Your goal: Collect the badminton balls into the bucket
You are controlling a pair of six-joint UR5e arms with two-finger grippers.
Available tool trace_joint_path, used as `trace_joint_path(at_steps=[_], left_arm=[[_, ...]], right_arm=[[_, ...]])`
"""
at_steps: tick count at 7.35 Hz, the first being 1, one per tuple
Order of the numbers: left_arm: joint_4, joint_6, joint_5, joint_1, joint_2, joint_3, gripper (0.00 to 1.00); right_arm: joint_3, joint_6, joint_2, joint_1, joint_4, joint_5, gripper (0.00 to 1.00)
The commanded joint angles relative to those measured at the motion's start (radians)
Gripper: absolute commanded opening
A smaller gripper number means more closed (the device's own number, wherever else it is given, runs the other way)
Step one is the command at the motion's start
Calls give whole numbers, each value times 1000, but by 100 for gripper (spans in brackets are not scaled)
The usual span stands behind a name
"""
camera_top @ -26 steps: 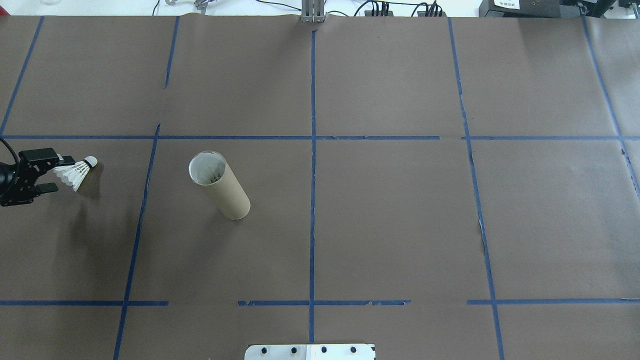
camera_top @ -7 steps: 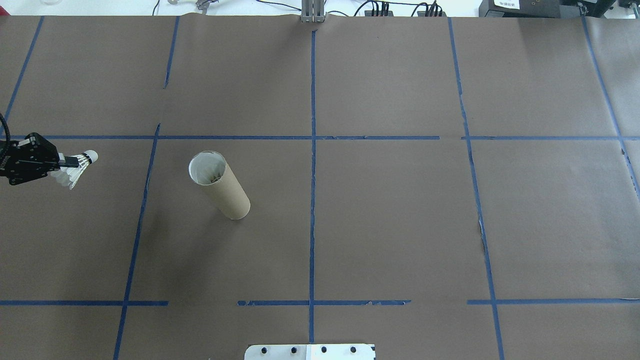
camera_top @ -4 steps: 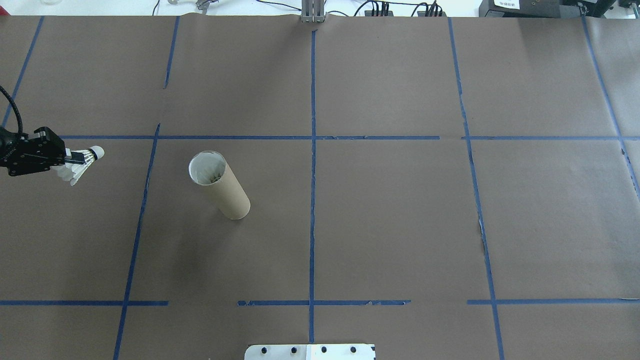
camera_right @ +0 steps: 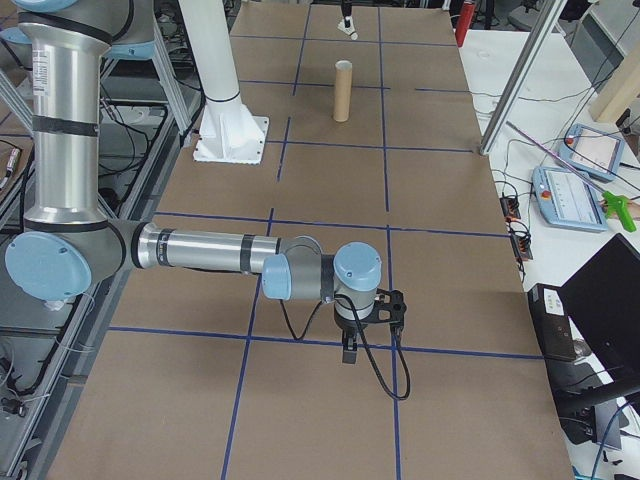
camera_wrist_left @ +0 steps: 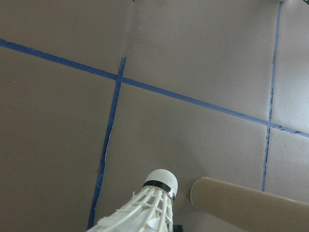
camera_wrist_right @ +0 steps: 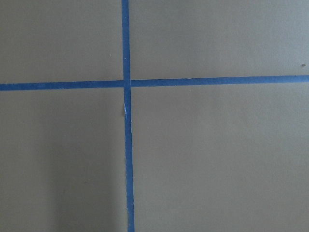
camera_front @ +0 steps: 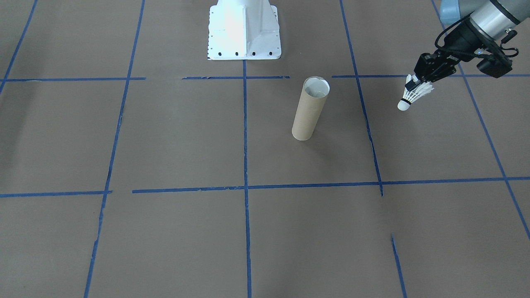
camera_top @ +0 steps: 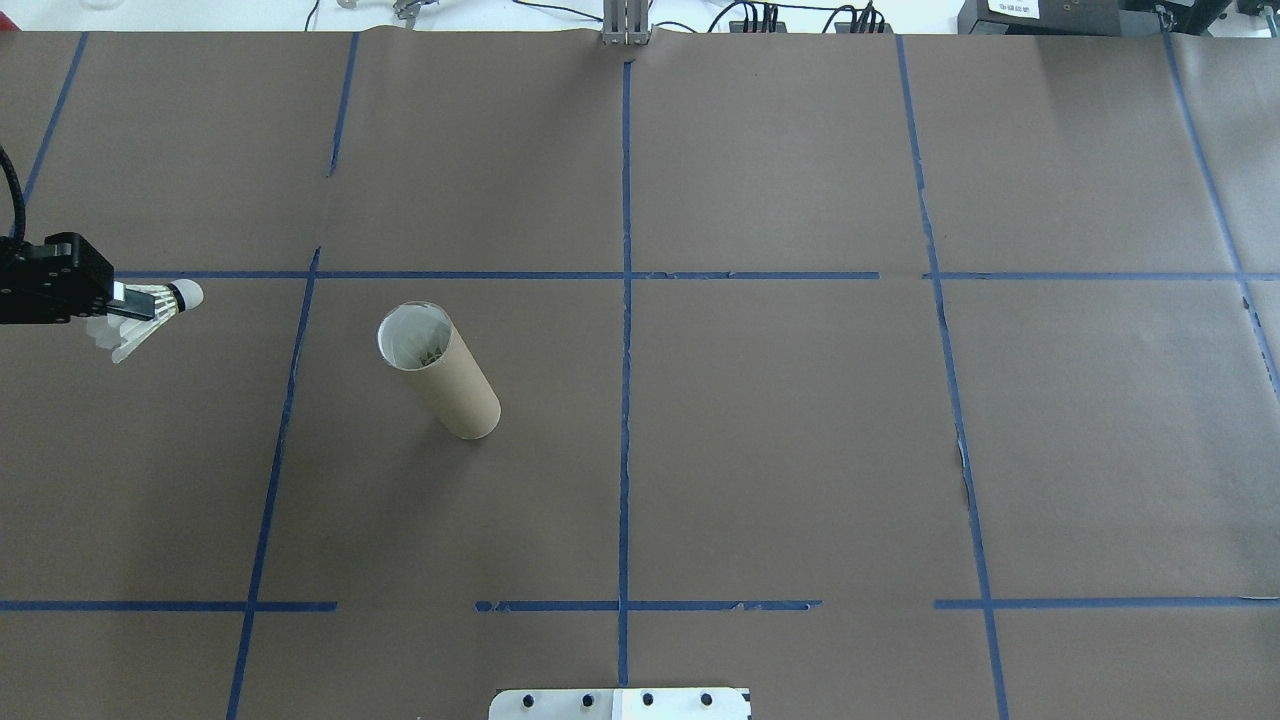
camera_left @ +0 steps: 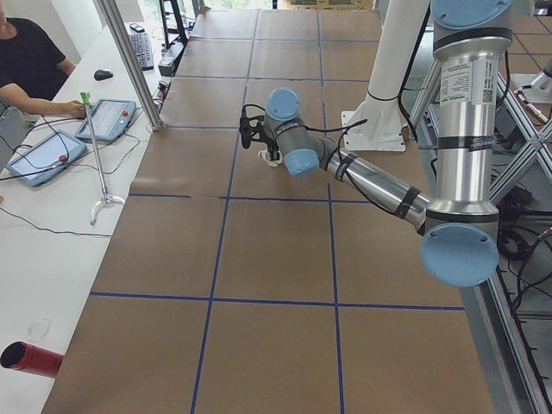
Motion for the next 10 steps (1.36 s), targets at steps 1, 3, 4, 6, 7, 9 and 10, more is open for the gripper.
trace_joint_path(at_steps=[1, 3, 4, 6, 7, 9, 10], left_arm=[[263, 100, 1, -2, -118, -99, 0], [540, 172, 22, 1, -323, -114, 0], [686, 235, 82, 10, -425, -116, 0], [952, 359, 264, 114, -594, -116, 0], [1046, 414, 310, 125, -672, -99, 0], [1222, 528, 407, 132, -830, -43, 0], [1237, 577, 456, 154, -847, -16, 0]], right_arm=[[0, 0, 0, 0, 0, 0, 100], [0, 0, 0, 0, 0, -2, 100], [0, 0, 0, 0, 0, 0, 100], [0, 0, 0, 0, 0, 0, 100], [0, 0, 0, 0, 0, -2, 100], [0, 0, 0, 0, 0, 0, 100], [0, 0, 0, 0, 0, 0, 100]])
